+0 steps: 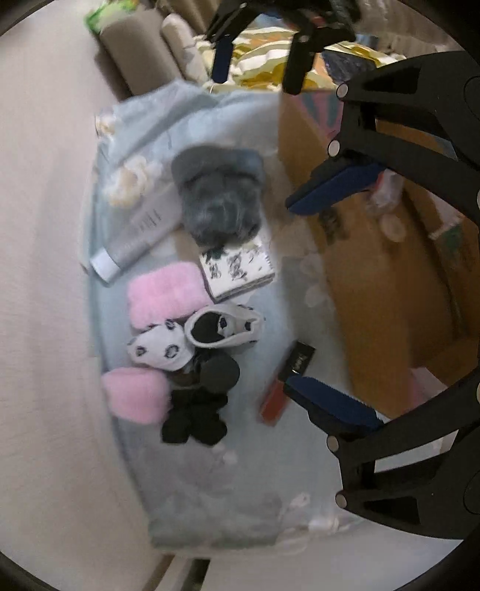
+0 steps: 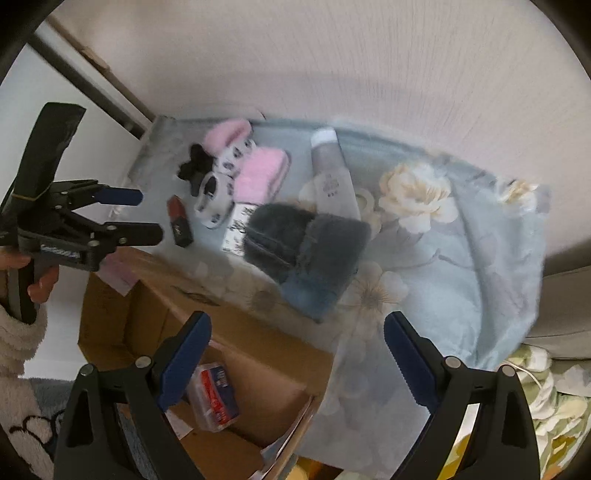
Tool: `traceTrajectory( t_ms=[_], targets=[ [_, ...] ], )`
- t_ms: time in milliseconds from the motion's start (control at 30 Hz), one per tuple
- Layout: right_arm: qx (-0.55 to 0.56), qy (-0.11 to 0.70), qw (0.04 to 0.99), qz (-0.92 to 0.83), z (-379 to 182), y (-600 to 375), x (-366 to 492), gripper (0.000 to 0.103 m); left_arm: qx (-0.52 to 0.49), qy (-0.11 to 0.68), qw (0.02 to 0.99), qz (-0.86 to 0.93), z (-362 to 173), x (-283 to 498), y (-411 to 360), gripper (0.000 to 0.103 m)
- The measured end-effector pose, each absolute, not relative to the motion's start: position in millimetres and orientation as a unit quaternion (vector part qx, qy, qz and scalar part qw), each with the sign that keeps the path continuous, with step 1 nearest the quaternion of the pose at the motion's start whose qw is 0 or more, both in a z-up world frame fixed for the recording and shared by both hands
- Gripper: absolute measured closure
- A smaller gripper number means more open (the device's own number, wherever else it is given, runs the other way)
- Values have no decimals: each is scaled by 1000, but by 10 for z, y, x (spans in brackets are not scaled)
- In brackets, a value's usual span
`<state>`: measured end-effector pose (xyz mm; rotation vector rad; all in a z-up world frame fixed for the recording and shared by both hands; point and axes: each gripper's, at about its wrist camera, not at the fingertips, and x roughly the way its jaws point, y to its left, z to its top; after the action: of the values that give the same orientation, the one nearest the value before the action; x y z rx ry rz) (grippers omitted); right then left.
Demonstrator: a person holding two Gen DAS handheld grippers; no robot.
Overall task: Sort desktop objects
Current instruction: 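Grasp the panda sock with the left gripper while the right grasps the grey mitten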
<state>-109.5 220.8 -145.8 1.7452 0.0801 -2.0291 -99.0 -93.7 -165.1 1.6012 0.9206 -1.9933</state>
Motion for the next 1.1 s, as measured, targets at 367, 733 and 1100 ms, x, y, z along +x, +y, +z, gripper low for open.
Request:
traceTrajectory(
  t_ms=[367, 733, 1100],
  targets=[
    [694, -36, 255, -672, -2228, 2188, -1546, 9, 583, 418, 250, -650, -2314, -1158, -1185, 22],
    [700, -106, 259, -657, -2404, 2174, -1712, 21, 553, 481, 264, -627, -2531, -1084, -1159, 54],
    [679, -106, 248, -683, -2292, 2243, -1668, 76, 536, 476, 279, -639, -2408, -1043, -929, 78]
  ],
)
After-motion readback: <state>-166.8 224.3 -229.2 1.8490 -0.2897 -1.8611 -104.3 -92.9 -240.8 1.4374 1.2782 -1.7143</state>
